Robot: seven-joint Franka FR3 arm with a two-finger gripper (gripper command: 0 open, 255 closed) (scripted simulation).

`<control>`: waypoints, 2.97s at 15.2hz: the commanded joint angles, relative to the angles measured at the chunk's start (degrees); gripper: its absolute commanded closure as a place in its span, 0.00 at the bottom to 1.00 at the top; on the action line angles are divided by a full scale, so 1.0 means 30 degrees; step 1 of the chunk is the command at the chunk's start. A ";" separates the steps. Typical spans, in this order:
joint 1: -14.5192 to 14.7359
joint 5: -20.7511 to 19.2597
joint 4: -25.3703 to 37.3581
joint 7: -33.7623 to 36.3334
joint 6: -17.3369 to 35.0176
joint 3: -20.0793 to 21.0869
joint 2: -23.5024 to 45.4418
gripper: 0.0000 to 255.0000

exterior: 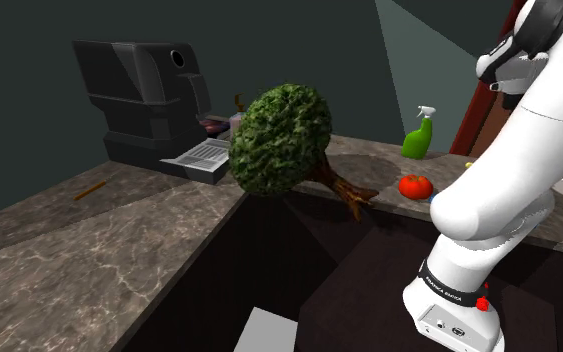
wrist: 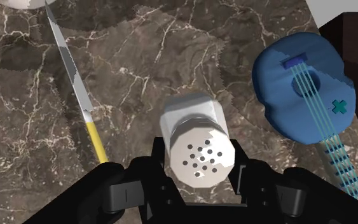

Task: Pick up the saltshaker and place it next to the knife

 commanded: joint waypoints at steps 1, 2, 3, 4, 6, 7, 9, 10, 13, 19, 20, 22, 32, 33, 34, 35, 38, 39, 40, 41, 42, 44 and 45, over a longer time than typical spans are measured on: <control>-0.0078 0.0294 -0.0223 -0.0303 0.0654 -0.0263 0.0462 1.00; -0.0094 0.0347 -0.0412 -0.0295 0.0919 -0.0302 0.0570 1.00; -0.0109 0.0405 -0.0597 -0.0292 0.1186 -0.0344 0.0685 1.00; -0.0124 0.0470 -0.0778 -0.0293 0.1453 -0.0384 0.0807 1.00; -0.0158 0.0620 -0.1129 -0.0308 0.1993 -0.0463 0.1072 1.00; -0.0177 0.0705 -0.1299 -0.0324 0.2264 -0.0500 0.1215 1.00; -0.0218 0.0897 -0.1629 -0.0369 0.2811 -0.0570 0.1523 1.00; -0.0242 0.1004 -0.1788 -0.0399 0.3086 -0.0601 0.1688 1.00; -0.0327 0.1371 -0.2242 -0.0522 0.3916 -0.0671 0.2222 1.00; -0.0597 0.2318 -0.3049 -0.0911 0.5580 -0.0667 0.3456 1.00; -0.0661 0.2501 -0.3169 -0.0992 0.5855 -0.0639 0.3679 1.00; -0.0804 0.2886 -0.3398 -0.1168 0.6403 -0.0560 0.4137 1.00; -0.1314 0.4010 -0.3926 -0.1697 0.7832 -0.0154 0.5412 1.00; -0.1314 0.4010 -0.3926 -0.1697 0.7832 -0.0154 0.5412 1.00; -0.1314 0.4010 -0.3926 -0.1697 0.7832 -0.0154 0.5412 1.00; -0.1313 0.4009 -0.3925 -0.1697 0.7829 -0.0154 0.5412 1.00; -0.1313 0.4010 -0.3924 -0.1697 0.7829 -0.0154 0.5412 0.00; -0.1313 0.4010 -0.3924 -0.1697 0.7829 -0.0154 0.5412 0.00; -0.1313 0.4010 -0.3925 -0.1697 0.7829 -0.0154 0.5412 0.00; -0.1313 0.4010 -0.3924 -0.1697 0.7829 -0.0154 0.5412 0.00; -0.0920 0.3421 -0.3744 -0.1278 0.7159 -0.0376 0.4774 0.00; -0.0241 0.2324 -0.3296 -0.0490 0.5762 -0.0648 0.3528 0.00; -0.0047 0.1929 -0.3089 -0.0203 0.5197 -0.0658 0.3055 0.00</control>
